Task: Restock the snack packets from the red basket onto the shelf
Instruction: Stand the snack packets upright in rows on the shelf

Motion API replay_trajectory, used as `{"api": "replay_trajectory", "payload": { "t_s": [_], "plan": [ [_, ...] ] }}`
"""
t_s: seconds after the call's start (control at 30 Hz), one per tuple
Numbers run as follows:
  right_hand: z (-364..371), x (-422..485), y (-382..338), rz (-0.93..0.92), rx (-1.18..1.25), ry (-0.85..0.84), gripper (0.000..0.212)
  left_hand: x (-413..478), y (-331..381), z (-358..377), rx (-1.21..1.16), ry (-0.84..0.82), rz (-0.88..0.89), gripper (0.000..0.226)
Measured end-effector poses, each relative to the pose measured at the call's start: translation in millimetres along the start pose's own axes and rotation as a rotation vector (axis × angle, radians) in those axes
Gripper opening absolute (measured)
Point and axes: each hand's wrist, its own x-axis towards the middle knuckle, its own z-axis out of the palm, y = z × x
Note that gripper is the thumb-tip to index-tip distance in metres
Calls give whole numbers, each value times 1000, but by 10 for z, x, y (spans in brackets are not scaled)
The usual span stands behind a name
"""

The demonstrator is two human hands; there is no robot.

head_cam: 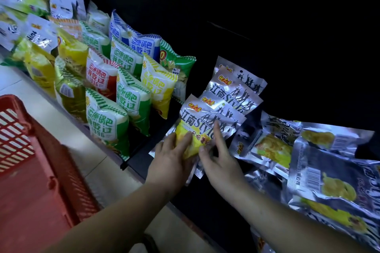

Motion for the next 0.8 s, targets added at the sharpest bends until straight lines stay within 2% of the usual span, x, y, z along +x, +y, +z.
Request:
{"api": "replay_trajectory", "payload": {
  "t_s": [0.13, 0.3, 0.4, 0.57, 0.63, 0.7, 0.8],
  "plan": [
    [-110, 79, 98, -20, 4, 173, 64, 17, 94, 44, -2, 48, 11, 68],
    [-162, 185, 169, -23, 129, 39, 75, -24, 91, 100, 29, 37, -3, 67],
    [-260, 202, 159, -41, 126, 33, 74, -8, 108, 26, 45, 6, -17, 68],
    [-737, -3, 102, -16, -120, 61, 54, -41, 210, -235, 147, -33, -21, 70],
    [-933, -117, 62, -15, -252, 58, 43, -104, 263, -334, 179, 0, 23, 69],
    [-1122, -240, 8, -28, -442, 25, 39, -240, 328, -370, 134, 17, 118, 65],
    [-1360, -461, -90, -33, -637, 13, 41, -445, 452, -300, -17, -76, 180, 65]
  ]
}}
